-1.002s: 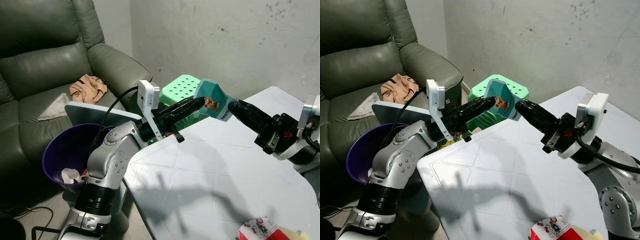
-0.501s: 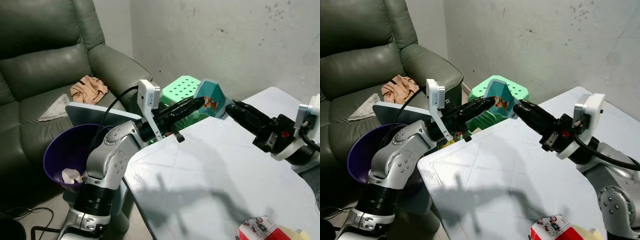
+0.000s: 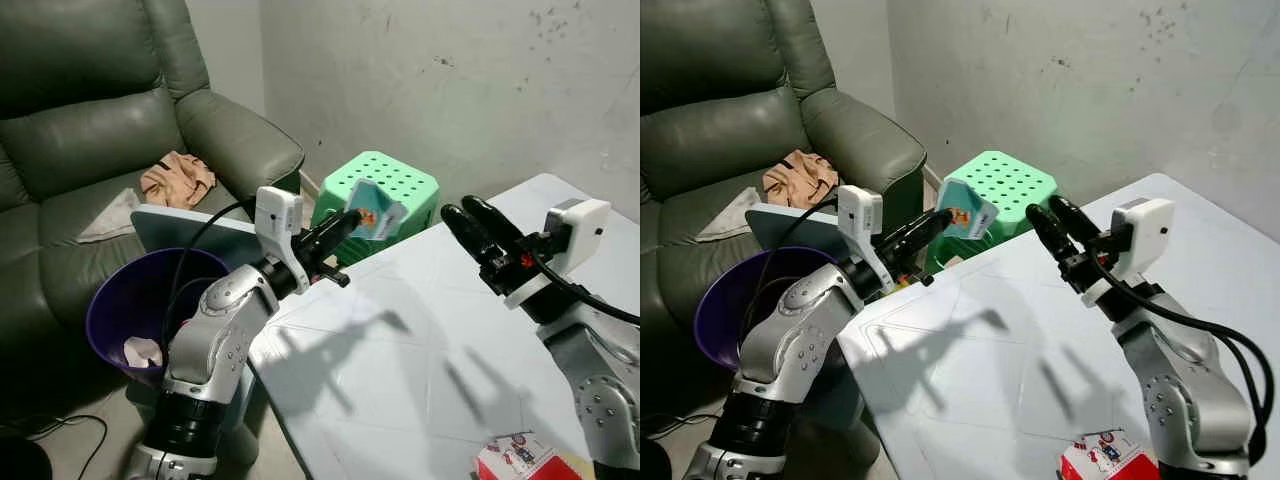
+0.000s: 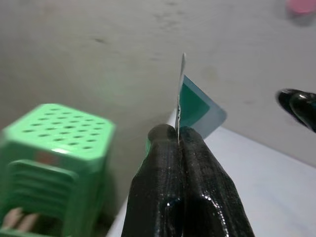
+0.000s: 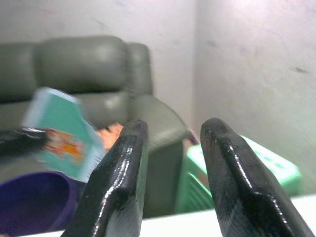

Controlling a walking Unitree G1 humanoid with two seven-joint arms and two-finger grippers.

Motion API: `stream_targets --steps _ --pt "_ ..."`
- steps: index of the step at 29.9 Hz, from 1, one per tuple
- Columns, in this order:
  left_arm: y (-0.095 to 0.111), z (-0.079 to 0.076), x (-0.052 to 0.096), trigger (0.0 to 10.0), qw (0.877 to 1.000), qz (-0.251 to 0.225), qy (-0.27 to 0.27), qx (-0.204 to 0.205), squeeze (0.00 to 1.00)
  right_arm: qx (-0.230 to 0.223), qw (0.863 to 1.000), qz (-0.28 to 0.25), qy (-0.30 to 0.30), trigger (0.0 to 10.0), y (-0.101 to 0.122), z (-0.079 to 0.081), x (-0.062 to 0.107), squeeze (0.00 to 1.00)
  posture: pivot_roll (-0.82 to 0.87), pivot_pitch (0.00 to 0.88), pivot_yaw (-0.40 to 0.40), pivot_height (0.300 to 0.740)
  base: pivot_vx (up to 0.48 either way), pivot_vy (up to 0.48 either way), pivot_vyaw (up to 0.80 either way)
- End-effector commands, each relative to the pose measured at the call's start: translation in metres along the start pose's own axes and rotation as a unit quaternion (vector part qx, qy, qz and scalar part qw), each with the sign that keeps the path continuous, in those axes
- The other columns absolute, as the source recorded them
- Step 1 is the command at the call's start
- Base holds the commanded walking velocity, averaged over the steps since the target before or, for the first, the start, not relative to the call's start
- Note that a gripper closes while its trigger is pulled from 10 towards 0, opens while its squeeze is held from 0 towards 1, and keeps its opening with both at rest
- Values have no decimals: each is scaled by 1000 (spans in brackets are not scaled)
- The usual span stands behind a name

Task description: Picking trash to rubbish bin

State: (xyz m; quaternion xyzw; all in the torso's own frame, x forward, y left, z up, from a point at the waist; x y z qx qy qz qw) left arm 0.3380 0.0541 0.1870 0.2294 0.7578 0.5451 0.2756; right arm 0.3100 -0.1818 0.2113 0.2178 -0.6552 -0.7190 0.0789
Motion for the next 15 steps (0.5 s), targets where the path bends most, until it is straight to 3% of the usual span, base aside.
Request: stream_targets --steps 1,2,9,11,15 --pt "5 7 2 10000 999 -9 27 -18 0 7 1000 7 -15 10000 -2 -3 -2 1000 -123 79 -68 740 0 0 0" --pt "6 15 5 10000 998 -11 55 -25 0 26 999 21 -41 10000 -10 -7 -5 1000 -114 77 -70 740 0 0 0" --pt "3 35 14 10000 991 4 123 -58 0 20 994 59 -87 10000 -29 -8 -10 1000 -98 67 -69 740 0 0 0" --pt "-1 41 19 10000 984 14 143 -103 0 18 994 59 -88 10000 -36 -1 -14 1000 -88 63 -63 740 0 0 0" --pt "-1 50 24 10000 981 10 174 -85 0 27 993 65 -92 10000 -44 4 -15 1000 -85 61 -58 740 0 0 0"
Point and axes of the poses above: a point about 5 cm out from each wrist's last joint towards the gripper, its own x axis pointing back from the gripper into the wrist, its own y axis along the axis of the wrist's last joint, z = x × y, the point moved 3 cm from there along -x, pointing out of the wrist towards the gripper
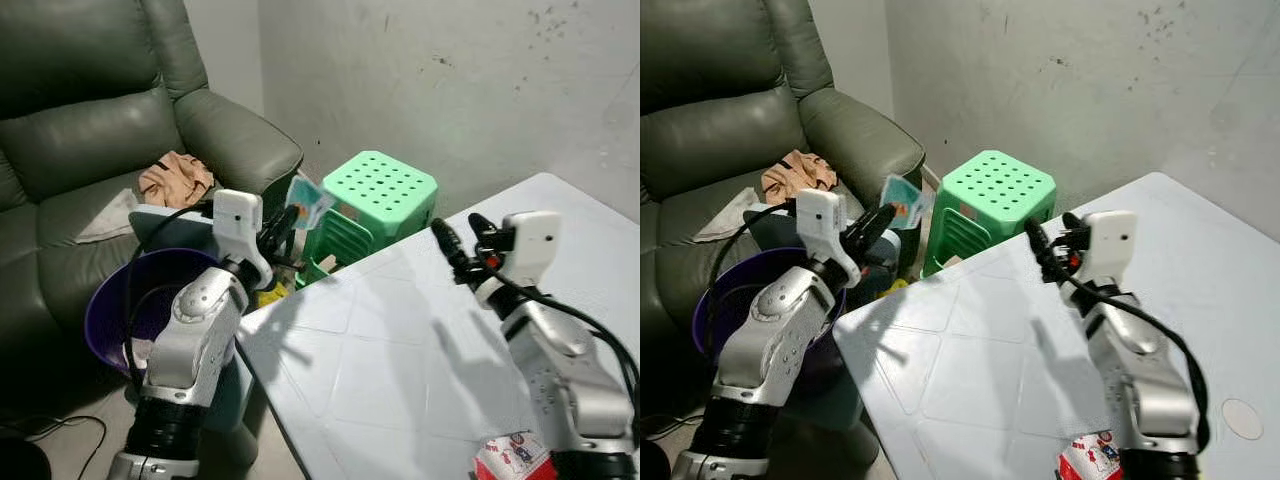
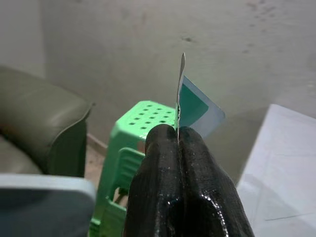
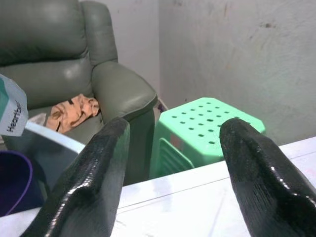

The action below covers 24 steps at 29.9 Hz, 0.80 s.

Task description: Picking trash to rubbish bin

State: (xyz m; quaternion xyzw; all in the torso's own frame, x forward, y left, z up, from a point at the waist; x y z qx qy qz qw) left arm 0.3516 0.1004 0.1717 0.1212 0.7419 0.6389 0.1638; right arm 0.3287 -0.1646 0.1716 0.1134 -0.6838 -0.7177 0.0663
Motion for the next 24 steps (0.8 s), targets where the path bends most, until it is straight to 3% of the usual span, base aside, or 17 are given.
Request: stream_targets --steps 1,4,6,7,8,13,22,23,24 --pt "-2 6 1 10000 1000 1 16 -13 0 1 1000 0 -9 10000 -1 -1 1 1000 -84 62 -57 740 0 0 0" --pt "-10 14 6 10000 999 0 39 -19 0 5 1000 0 -17 10000 -7 0 3 1000 -83 60 -56 740 0 0 0" --pt "-12 22 10 10000 996 -8 65 -63 0 0 1000 -4 -26 10000 -10 1 6 1000 -88 54 -54 740 0 0 0" --pt "-13 34 14 10000 992 -11 113 -51 0 4 999 -11 -41 10000 -12 0 9 1000 -90 55 -53 740 0 0 0" --pt "-13 37 15 10000 991 -11 124 -42 0 6 999 -12 -43 10000 -13 -1 10 1000 -90 55 -53 740 0 0 0" --pt "-16 39 20 10000 991 -9 121 -63 0 -1 998 -14 -58 10000 -19 -4 17 1000 -94 45 -52 740 0 0 0" --pt "-21 35 24 10000 993 -21 114 -28 0 15 996 -24 -89 10000 -30 -13 29 1000 -92 29 -56 740 0 0 0" --pt "-21 34 24 10000 993 -21 109 -26 0 14 996 -26 -86 10000 -31 -13 29 631 -92 27 -58 740 0 0 0" --pt "-23 32 25 10000 994 -18 108 -24 0 13 996 -27 -82 10000 -32 -12 30 0 -92 26 -60 740 0 0 0"
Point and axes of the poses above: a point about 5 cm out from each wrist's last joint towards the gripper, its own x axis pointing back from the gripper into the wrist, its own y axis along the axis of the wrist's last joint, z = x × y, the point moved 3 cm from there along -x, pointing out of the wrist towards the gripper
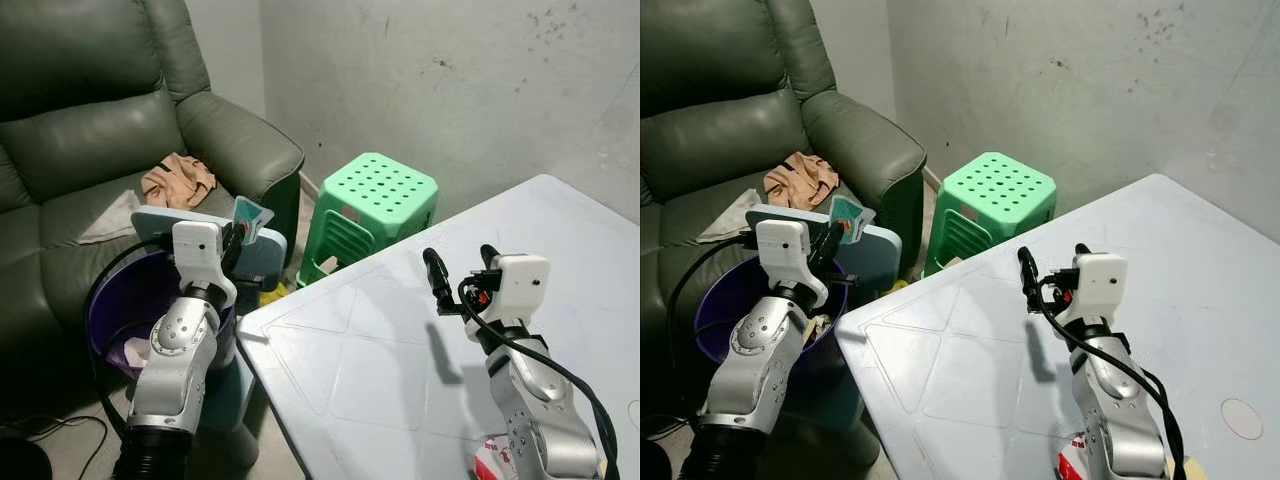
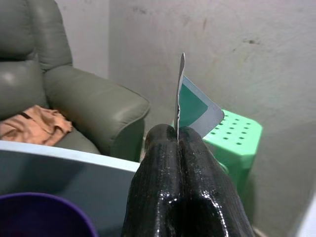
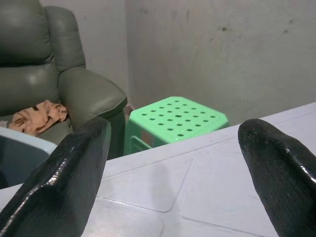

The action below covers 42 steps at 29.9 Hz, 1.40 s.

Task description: Picking trash to rubbish bin

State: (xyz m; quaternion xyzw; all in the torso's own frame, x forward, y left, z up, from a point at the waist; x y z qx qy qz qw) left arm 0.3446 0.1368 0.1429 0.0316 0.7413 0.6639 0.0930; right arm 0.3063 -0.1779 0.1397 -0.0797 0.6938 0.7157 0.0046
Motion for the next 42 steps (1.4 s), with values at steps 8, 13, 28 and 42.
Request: stream_targets --steps 8,13,28,42 --pt "-7 -3 4 10000 1000 9 0 20 0 11 1000 3 -3 10000 -7 0 7 0 -91 25 -71 740 0 0 0" --pt "-9 -2 5 10000 1000 17 5 23 0 10 1000 4 -1 10000 -9 2 9 0 -89 23 -74 740 0 179 0" --pt "-8 1 4 10000 999 19 11 35 0 9 1000 9 3 10000 -12 5 11 0 -85 24 -78 740 0 472 0" --pt "-8 0 4 10000 999 19 12 40 0 8 1000 8 6 10000 -11 6 12 0 -84 26 -84 740 0 472 0"
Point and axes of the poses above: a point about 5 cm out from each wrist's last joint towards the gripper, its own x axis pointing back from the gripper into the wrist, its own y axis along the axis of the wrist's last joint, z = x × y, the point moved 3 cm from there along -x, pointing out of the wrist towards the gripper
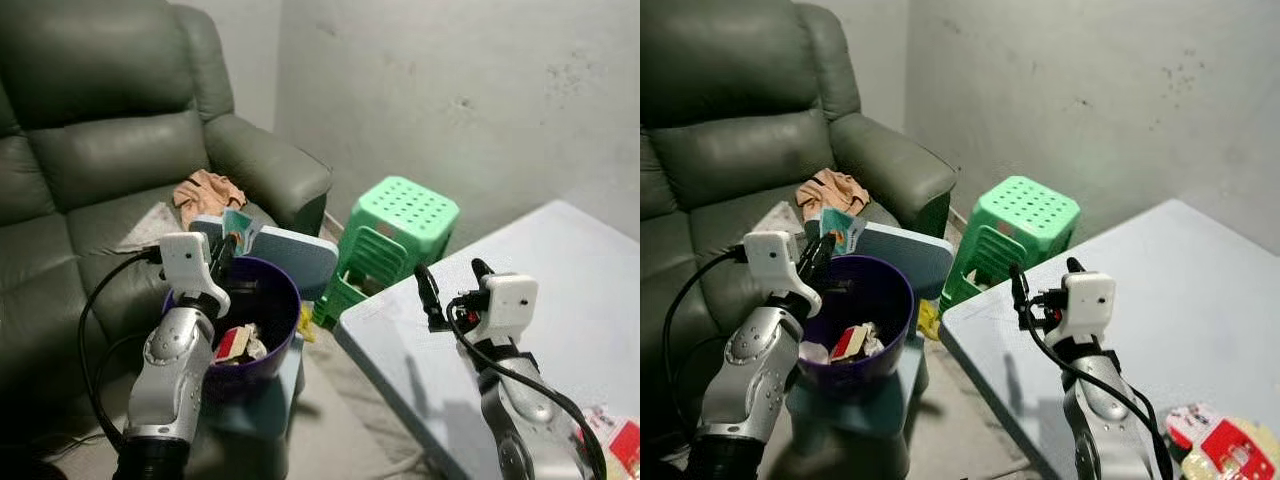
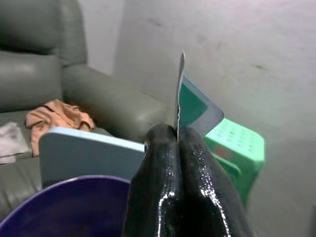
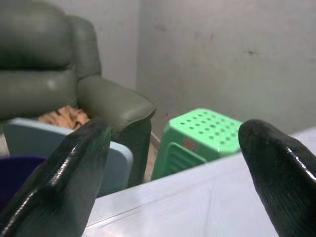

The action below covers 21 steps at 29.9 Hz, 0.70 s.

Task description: Picking trash to rubbish bin

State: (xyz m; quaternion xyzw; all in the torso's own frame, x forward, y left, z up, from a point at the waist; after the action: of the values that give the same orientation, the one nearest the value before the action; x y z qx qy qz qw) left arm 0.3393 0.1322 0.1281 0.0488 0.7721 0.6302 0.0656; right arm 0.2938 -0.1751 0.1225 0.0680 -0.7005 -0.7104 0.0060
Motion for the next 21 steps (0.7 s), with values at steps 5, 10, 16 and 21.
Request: stream_targets --steps 5,10,16,21 --pt "7 4 -2 10000 1000 -8 2 -6 0 -1 1000 -9 8 10000 5 3 -2 0 -85 26 -86 740 0 472 0" --pt "7 4 -1 10000 1000 -7 4 -5 0 -2 1000 -9 10 10000 6 4 -2 0 -84 29 -85 740 0 472 0" --pt "7 4 -1 10000 1000 -9 10 1 0 -3 1000 -9 12 10000 6 4 -1 0 -83 31 -87 740 0 136 0" --pt "4 5 1 10000 1000 3 20 6 0 0 1000 -6 19 10000 6 5 -1 0 -83 33 -89 740 0 0 0"
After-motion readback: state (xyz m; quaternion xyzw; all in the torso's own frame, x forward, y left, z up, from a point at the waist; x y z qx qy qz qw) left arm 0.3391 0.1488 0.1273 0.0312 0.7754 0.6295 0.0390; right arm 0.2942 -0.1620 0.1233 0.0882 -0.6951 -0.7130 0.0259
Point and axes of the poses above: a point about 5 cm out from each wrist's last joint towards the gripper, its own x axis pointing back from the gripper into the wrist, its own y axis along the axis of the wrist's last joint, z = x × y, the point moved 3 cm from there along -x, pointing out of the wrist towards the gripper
